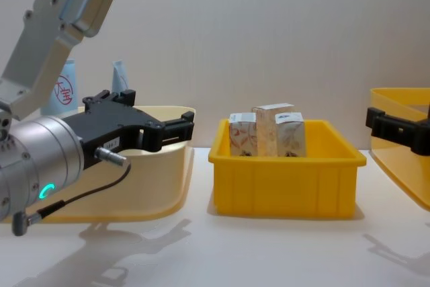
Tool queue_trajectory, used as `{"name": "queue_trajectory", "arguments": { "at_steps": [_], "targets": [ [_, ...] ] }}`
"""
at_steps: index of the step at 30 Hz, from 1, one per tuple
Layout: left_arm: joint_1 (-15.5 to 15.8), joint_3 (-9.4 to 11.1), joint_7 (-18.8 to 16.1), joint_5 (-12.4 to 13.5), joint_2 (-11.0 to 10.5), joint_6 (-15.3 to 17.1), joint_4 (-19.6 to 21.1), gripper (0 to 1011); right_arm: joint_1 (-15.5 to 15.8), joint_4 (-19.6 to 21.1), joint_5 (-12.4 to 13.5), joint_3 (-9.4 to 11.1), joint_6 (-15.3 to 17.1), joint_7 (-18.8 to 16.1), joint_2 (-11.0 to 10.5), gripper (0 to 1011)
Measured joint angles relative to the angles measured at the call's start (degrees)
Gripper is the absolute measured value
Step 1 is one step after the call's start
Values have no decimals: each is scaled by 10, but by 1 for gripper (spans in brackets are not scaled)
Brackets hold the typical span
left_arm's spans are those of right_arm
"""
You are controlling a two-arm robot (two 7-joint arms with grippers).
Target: Bimanual collaborative sorting of washing and personal care products
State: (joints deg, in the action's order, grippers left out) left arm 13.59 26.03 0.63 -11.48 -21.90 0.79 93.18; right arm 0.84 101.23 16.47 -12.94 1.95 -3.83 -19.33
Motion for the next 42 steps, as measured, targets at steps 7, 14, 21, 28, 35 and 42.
{"name": "queue_trajectory", "arguments": {
  "at_steps": [7, 14, 21, 28, 35, 42],
  "targets": [
    [0, 0, 0, 0, 0, 0, 0, 1000, 0, 0, 0, 0, 0, 0, 0, 1001],
    [0, 0, 0, 0, 0, 0, 0, 999, 0, 0, 0, 0, 0, 0, 0, 1001],
    [0, 0, 0, 0, 0, 0, 0, 999, 0, 0, 0, 0, 0, 0, 0, 1001],
    [0, -4, 1, -3, 2, 5, 0, 1000, 0, 0, 0, 0, 0, 0, 0, 1001],
    [7, -22, 1, -27, 11, 35, 1, 1000, 0, 0, 0, 0, 0, 0, 0, 1001],
    [19, -41, 3, -49, 20, 63, -4, 1000, 0, 0, 0, 0, 0, 0, 0, 1001]
  ]
}}
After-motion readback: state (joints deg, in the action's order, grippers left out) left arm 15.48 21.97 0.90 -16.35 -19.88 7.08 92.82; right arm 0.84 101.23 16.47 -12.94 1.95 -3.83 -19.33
